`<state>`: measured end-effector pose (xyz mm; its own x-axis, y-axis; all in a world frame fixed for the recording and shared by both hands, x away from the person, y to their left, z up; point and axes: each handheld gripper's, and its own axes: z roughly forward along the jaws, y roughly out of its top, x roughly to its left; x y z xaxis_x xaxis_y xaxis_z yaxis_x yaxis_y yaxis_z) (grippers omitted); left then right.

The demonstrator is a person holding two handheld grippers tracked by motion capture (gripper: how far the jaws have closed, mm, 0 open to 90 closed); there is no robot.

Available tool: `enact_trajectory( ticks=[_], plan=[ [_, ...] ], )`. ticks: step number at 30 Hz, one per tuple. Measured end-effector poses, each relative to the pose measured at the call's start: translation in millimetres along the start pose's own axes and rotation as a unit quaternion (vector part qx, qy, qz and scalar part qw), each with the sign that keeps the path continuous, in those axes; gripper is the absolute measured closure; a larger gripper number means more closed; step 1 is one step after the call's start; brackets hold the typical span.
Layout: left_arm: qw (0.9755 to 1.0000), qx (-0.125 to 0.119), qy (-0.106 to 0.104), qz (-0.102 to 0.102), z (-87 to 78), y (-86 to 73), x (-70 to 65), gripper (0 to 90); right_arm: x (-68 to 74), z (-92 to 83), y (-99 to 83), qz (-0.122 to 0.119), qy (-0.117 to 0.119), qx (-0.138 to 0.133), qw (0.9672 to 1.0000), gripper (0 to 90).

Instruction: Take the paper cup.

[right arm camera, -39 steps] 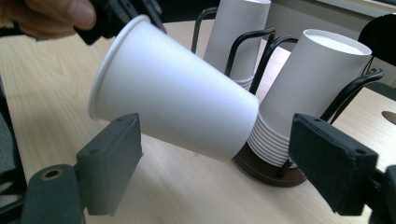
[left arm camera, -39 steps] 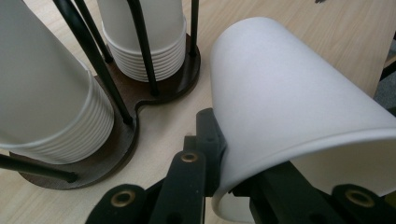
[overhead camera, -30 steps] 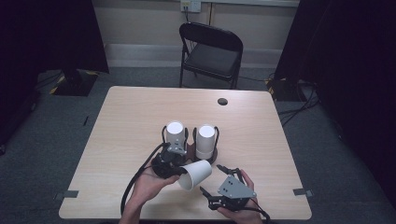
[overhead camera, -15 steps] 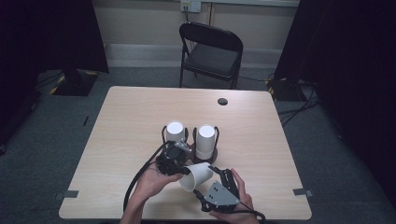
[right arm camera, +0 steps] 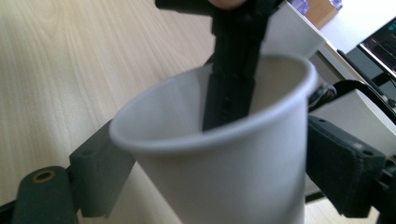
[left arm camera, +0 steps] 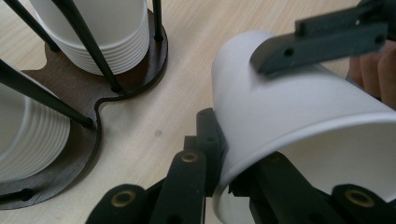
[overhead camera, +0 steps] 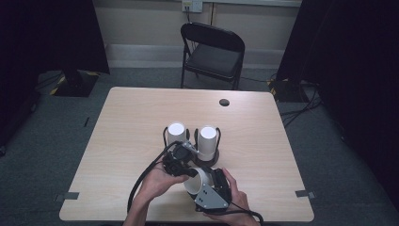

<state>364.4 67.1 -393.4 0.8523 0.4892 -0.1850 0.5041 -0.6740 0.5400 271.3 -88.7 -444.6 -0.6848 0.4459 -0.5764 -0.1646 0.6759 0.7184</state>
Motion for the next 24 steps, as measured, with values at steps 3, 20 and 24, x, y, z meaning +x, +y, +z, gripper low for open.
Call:
enact_trajectory(
  ticks=[3,20,24],
  plan=[
    [1.0000,0.004,-0.007,-0.001,1.1,0.3,0.1,86.4,1.1,1.6,2.1,-0.002,0.002,0.000,1.0000,17.2],
    [0.9997,0.015,-0.019,-0.009,10.1,3.0,-2.5,85.1,6.6,4.1,6.0,-0.015,-0.016,0.003,0.9998,20.4],
    [0.9996,0.013,-0.020,-0.012,10.1,2.5,-2.0,85.0,7.0,4.0,6.9,-0.017,-0.016,0.005,0.9997,20.4]
  ],
)
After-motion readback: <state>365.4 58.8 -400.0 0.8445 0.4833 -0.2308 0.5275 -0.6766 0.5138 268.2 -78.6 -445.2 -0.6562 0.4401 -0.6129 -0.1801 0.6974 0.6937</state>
